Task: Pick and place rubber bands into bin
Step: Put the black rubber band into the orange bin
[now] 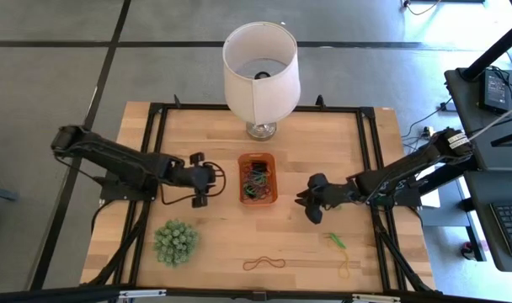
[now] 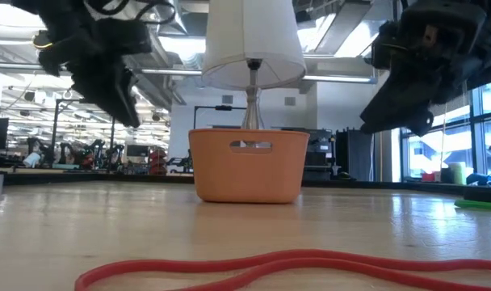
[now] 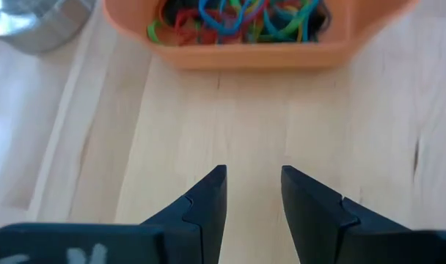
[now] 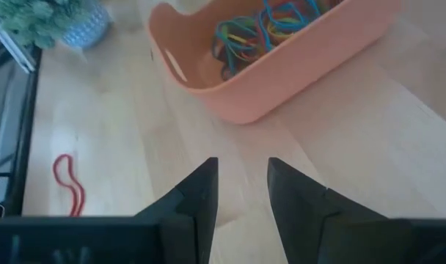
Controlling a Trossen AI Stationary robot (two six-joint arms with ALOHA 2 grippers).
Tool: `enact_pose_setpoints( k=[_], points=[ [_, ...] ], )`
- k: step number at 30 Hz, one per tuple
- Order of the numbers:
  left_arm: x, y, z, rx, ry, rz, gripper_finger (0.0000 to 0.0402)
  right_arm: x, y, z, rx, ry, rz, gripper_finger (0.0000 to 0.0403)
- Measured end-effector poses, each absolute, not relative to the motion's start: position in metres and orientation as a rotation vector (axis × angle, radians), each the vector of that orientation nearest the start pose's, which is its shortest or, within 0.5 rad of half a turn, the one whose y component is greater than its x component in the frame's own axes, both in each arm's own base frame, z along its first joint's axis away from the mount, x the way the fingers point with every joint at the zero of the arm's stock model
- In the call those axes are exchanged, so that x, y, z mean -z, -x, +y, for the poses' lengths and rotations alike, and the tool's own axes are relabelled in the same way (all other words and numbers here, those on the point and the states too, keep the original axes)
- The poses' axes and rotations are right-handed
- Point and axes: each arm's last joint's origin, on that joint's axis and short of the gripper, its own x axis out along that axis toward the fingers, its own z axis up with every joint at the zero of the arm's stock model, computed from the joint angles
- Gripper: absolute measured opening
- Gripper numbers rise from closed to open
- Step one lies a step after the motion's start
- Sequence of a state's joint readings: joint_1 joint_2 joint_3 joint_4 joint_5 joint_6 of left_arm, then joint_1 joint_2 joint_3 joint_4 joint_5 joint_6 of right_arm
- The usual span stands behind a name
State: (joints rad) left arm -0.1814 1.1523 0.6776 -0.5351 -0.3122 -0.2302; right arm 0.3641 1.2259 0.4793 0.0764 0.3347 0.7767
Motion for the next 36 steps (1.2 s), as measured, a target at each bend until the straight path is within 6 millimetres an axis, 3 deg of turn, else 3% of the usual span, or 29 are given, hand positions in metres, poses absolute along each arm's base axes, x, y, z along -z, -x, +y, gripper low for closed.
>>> enact_pose_setpoints(
  k=[7, 12, 17, 20, 25, 36],
  points=[
    [-0.198, -0.207, -0.03, -0.267, 0.14, 0.97, 0.0125, -0.188, -0.214, 0.071, 0.309, -0.442, 0.8, 0.0122],
    [-0.207, -0.22, -0.036, -0.077, 0.067, 0.837, 0.0125, -0.194, -0.198, 0.065, 0.474, -0.415, 1.017, 0.0122],
    [-0.21, -0.223, -0.037, -0.035, 0.031, 0.78, 0.0125, -0.182, -0.172, 0.057, 0.631, -0.425, 1.257, 0.0116],
    [-0.197, -0.219, -0.035, -0.046, 0.029, 0.761, 0.0125, -0.172, -0.159, 0.053, 0.686, -0.416, 1.36, 0.0102],
    [-0.18, -0.209, -0.03, -0.045, 0.029, 0.729, 0.0125, -0.16, -0.149, 0.049, 0.71, -0.384, 1.411, 0.0083],
    [-0.182, -0.196, -0.018, -0.076, 0.071, 0.647, 0.0125, -0.126, -0.14, 0.033, 0.703, -0.425, 1.389, 0.0078]
  ],
)
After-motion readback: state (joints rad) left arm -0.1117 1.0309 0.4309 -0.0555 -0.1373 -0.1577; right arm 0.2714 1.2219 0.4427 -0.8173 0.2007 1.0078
